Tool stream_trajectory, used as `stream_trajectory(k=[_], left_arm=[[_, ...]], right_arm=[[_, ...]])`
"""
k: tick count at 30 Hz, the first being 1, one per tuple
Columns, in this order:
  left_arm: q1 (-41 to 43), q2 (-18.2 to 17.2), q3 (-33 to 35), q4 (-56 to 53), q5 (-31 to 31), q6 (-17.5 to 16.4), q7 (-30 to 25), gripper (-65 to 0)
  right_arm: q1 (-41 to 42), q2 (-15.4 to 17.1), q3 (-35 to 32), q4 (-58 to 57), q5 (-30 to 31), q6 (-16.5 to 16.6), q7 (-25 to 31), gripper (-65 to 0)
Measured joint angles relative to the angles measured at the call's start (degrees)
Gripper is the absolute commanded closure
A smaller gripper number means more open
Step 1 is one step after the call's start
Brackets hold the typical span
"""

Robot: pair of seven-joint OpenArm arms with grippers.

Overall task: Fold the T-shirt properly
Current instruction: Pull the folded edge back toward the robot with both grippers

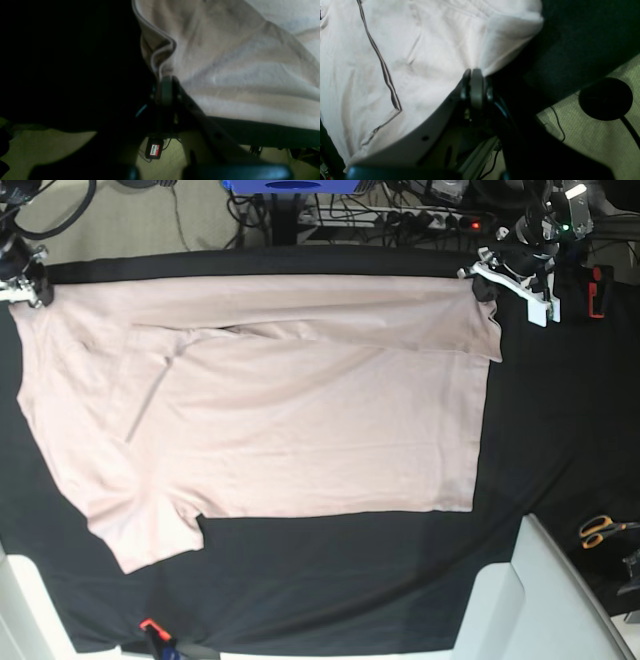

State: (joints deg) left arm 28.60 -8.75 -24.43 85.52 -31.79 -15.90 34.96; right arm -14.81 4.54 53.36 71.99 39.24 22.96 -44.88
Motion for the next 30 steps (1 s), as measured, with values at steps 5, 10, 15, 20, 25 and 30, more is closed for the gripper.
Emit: stream_trajectory(k=[5,10,15,20,25,30], left_arm=[[2.1,-0.04,0.0,3.56,-0.04,-0.02,0.0,0.0],[2.69,0.07,0.0,4.42,0.02,-0.17,0.04,0.0],[4.33,0.22,0.0,4.48,0.02,-0.17,0.07,0.0],[5.44,0.31,0.0,4.48,0.0,-0.17,-0.42,0.0],[6.8,0.9,0.0,4.48,0.02,-0.15,-0.61,0.0],[6.82,1.09,0.0,4.48,0.02,0.0,-0.63,0.0]], right_arm=[[-0.24,0.85,-0.24,1.11,-0.26,0.04,-0.42,0.0],[-0.31,1.73,-0.04,1.14,-0.26,0.02,-2.25,0.0],[-0.35,1.6,0.02,1.11,-0.28,0.02,-2.95,0.0],[-0.35,1.57,-0.02,1.07,-0.28,0.02,-2.93,0.0],[-0.35,1.57,-0.02,1.07,-0.28,0.02,-2.93,0.0],[-0.37,1.57,0.0,1.07,-0.28,0.02,-2.93,0.0]])
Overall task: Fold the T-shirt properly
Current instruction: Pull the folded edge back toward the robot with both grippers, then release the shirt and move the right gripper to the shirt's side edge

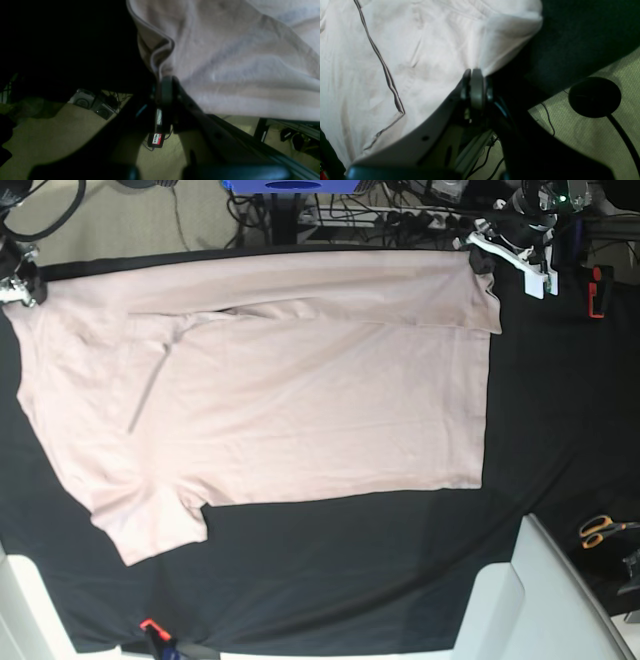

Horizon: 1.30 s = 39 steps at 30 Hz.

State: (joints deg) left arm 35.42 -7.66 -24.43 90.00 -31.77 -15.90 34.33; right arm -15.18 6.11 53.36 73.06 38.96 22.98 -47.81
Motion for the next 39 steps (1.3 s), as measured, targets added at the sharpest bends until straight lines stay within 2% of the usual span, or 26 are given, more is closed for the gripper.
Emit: stream_trajectory(k=[10,11,13,16,18,20,25,26,30,32,35,39], left_arm=[[-0.2,-0.15,0.0,0.0,0.02,0.0,0.0,0.0],[-0.2,-0.15,-0.02,0.0,0.02,0.0,-0.02,0.0],[-0.2,0.07,-0.74,-0.04,0.0,-0.02,-0.22,0.0],[-0.07,1.03,-3.85,-0.04,0.02,-0.17,-3.13,0.0],[-0.02,1.29,-5.49,-0.07,0.0,-0.2,-2.8,0.0],[-0.09,1.27,-6.38,-0.07,0.07,-0.15,-2.82,0.0],[-0.2,1.14,-5.77,-0.37,0.22,0.02,-2.91,0.0],[-0.2,1.07,-5.25,-0.77,0.2,0.02,-3.02,-2.6],[-0.31,1.11,-3.65,-2.95,0.31,0.26,-2.8,-27.2],[-0.28,1.14,-3.91,-2.97,0.39,0.48,-2.82,-34.1],[-0.37,1.18,-5.16,-2.97,0.22,0.44,-2.99,-38.7],[-0.31,1.2,-9.07,-2.97,0.24,0.66,-3.02,-39.0]], right_arm=[[-0.94,-0.46,0.17,-0.04,0.02,-0.46,0.17,-0.5],[-1.03,-0.46,0.2,-0.04,0.0,-0.46,0.11,-2.1],[-0.92,-0.57,0.87,-0.04,0.0,-0.46,-0.02,-10.8],[-0.76,-1.4,4.44,0.0,-0.04,-0.48,0.15,-31.2],[-1.29,-1.73,5.03,0.0,-0.57,-0.87,-0.15,-41.9],[-1.36,-1.86,5.03,0.0,-0.59,-0.87,-0.35,-46.1],[-0.9,-1.84,5.03,0.0,-0.37,-0.85,-0.2,-46.1],[-0.96,-1.9,5.03,0.02,-0.37,-0.85,-0.24,-46.1],[-1.01,-1.97,5.03,0.0,-0.37,-0.85,-0.24,-46.1],[-0.96,-1.99,5.03,0.0,-0.37,-0.85,-0.24,-46.1],[-1.07,-2.01,5.03,0.0,-0.37,-0.85,-0.24,-46.1],[-1.73,-1.88,5.03,0.0,-0.37,-0.66,0.17,-46.1]])
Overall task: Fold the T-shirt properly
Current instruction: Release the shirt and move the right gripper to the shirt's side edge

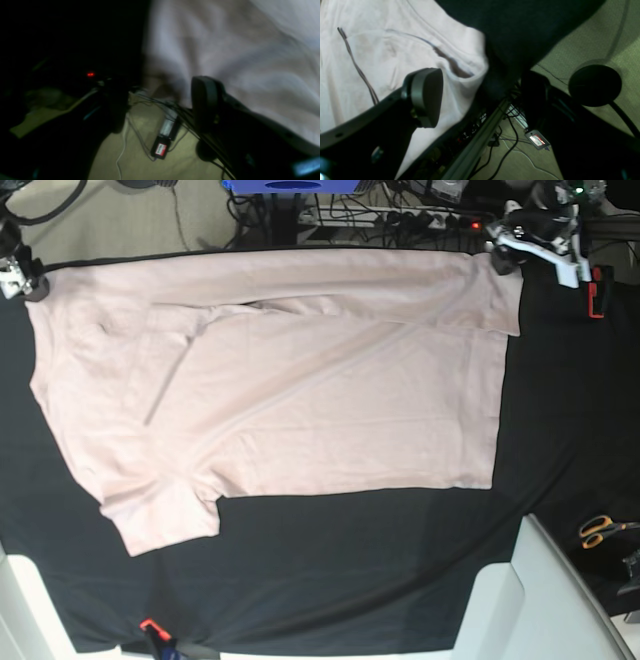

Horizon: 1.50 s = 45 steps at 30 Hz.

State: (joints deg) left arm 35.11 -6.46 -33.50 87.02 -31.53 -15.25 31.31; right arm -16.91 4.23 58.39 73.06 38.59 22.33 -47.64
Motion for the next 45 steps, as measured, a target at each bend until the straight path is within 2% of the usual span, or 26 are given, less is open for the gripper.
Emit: stream_trajectory(k=[6,10,11,16,21,24,27,29,33,37,40,45], left_arm=[[-0.04,-0.04,-1.9,-1.64,-0.24,-0.22,-0.17,-39.0],[-0.09,0.46,-3.72,-2.51,-0.09,-0.24,0.24,-39.0],[-0.26,0.72,-5.46,-2.45,-0.28,-0.87,0.2,-39.0],[-1.11,0.76,-14.29,0.81,0.2,0.04,0.72,-39.0],[-4.39,-0.55,-18.6,1.92,-0.22,-0.83,0.22,-38.5],[-4.7,-1.57,-21.16,1.84,-0.02,-0.61,0.44,-38.3],[-4.61,-1.36,-23.82,1.99,-0.2,-0.66,0.46,-38.3],[-4.55,-1.22,-25.57,2.01,-0.04,-0.66,0.79,-38.3],[-4.48,-1.36,-28.3,1.86,-0.02,-0.42,0.63,-38.2],[-2.95,-1.25,-28.39,1.68,-0.22,-0.7,0.7,-38.2],[-2.64,-1.16,-28.35,1.68,0.0,-0.59,0.68,-38.2],[-2.84,-1.05,-28.3,1.68,-0.22,-0.85,0.66,-38.2]], right_arm=[[0.04,0.04,0.02,0.0,0.02,0.0,0.02,-46.1],[0.24,-0.09,4.61,0.0,0.11,0.13,0.42,-46.1],[0.0,0.39,5.07,0.0,-0.07,-0.02,1.51,-46.1],[2.1,6.03,4.35,0.48,-0.24,0.09,3.91,-46.7],[9.14,13.62,-8.76,0.22,0.22,0.74,4.42,-46.8],[15.69,18.27,-20.37,-6.54,0.28,0.94,10.69,-46.8],[23.41,22.47,-33.77,-19.93,0.35,0.63,18.78,-47.0],[28.79,23.8,-42.4,-29.77,0.33,0.87,24.11,-47.0],[37.57,24.06,-56.41,-45.66,0.48,0.85,35.36,-47.0],[41.9,23.63,-64.96,-53.44,0.37,0.63,41.92,-47.0],[42.95,22.14,-67.47,-56.02,0.11,0.59,44.81,-47.0],[43.85,19.87,-67.67,-57.05,0.46,0.22,46.31,-47.0]])
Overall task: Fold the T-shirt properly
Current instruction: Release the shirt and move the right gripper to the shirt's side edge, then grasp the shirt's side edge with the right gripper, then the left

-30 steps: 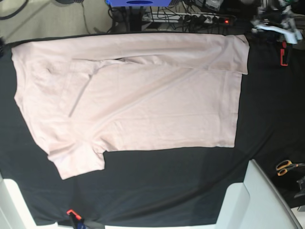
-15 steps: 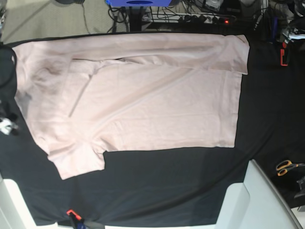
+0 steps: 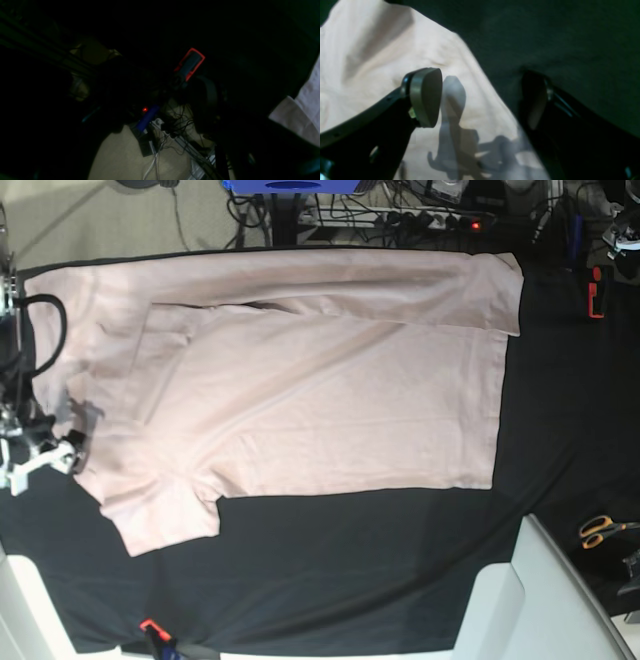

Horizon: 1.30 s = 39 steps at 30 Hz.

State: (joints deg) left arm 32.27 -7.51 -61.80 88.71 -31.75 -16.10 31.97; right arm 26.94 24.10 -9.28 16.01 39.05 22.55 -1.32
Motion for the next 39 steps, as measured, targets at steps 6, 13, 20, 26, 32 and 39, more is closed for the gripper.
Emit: stream_trajectory(k=[6,13,20,26,32,39], left_arm=[[-0.02,0.2,0.0,0.0,0.0,0.0,0.0,-38.2],[-0.02,0.22,0.0,0.0,0.0,0.02,0.02,-38.2],[-0.24,0.22,0.02,-2.51,0.04,0.0,0.0,-38.2],[-0.92,0.28,0.02,-3.34,-0.04,0.17,-0.02,-38.2],[-0.98,0.28,0.0,-3.34,-0.02,0.02,0.0,-38.2],[-1.31,-0.31,6.03,-2.93,0.07,-0.39,-0.02,-38.2]], right_arm=[[0.02,-1.68,0.02,0.15,0.42,-0.02,1.36,-46.2],[1.29,-1.92,0.04,0.11,0.33,-0.44,-0.5,-46.1],[2.03,-2.19,-0.11,-0.02,-0.04,-0.42,-1.4,-45.9],[2.01,-2.19,-0.11,-0.28,-0.07,-0.44,-1.7,-24.2],[1.97,-2.03,-0.11,-0.28,-0.07,-0.39,-1.75,-0.2],[1.92,-1.29,-0.11,-0.28,-0.07,-0.42,-1.7,-0.2]])
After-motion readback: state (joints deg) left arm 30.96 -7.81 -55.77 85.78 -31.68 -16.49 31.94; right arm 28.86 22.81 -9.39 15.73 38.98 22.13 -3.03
